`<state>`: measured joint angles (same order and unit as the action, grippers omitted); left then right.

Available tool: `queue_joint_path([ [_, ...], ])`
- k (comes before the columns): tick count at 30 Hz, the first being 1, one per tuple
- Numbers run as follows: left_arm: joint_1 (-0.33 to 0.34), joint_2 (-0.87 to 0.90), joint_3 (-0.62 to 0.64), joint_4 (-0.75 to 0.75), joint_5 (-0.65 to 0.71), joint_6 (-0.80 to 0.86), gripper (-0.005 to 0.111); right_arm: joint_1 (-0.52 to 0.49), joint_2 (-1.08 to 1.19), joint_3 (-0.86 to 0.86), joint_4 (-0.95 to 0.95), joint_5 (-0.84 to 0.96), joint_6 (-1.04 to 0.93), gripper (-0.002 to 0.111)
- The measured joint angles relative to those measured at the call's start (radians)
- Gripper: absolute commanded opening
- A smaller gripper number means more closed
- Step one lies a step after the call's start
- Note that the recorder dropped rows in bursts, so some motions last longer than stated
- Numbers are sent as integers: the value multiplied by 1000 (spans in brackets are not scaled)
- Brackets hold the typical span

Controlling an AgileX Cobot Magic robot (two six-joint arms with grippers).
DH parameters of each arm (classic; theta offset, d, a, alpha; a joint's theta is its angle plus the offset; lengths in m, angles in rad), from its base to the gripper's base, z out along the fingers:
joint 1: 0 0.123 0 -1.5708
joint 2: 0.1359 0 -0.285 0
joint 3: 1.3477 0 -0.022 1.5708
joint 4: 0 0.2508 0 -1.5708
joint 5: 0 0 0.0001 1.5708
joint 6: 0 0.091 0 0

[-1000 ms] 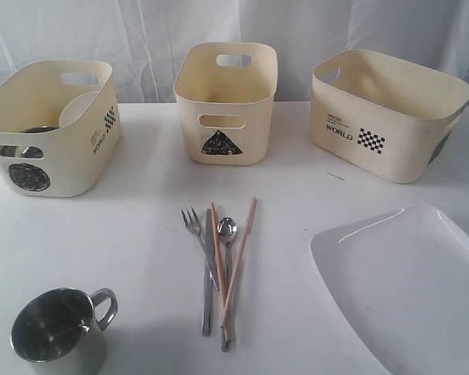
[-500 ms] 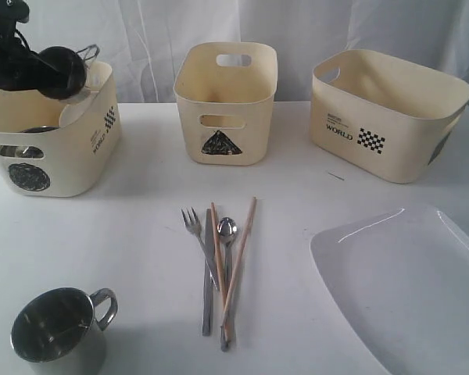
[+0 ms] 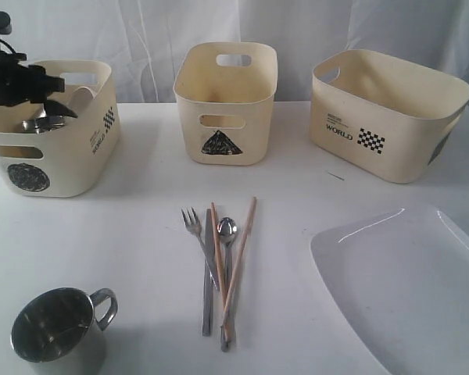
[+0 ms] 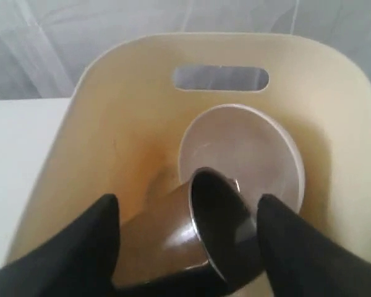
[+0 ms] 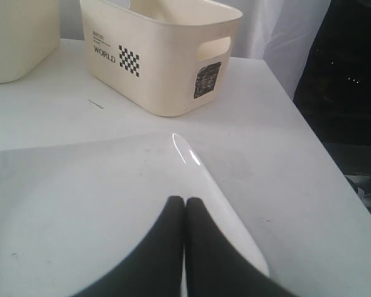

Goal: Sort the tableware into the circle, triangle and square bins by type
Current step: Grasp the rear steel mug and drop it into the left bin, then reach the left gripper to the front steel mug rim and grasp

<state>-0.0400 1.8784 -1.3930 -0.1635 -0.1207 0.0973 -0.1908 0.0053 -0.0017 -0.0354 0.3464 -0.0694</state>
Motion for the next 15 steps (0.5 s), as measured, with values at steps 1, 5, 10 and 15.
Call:
queue_joint_path([
  [1,0,-20,0,0,0,7,68,0,0,0,0,0,0,0],
  [5,0,-123,0,0,-8,62,68,0,0,0,0,0,0,0],
  [10,0,-307,0,0,59,83,68,0,0,0,0,0,0,0],
  [15,0,-464,-2,-2,403,83,68,0,0,0,0,0,0,0],
])
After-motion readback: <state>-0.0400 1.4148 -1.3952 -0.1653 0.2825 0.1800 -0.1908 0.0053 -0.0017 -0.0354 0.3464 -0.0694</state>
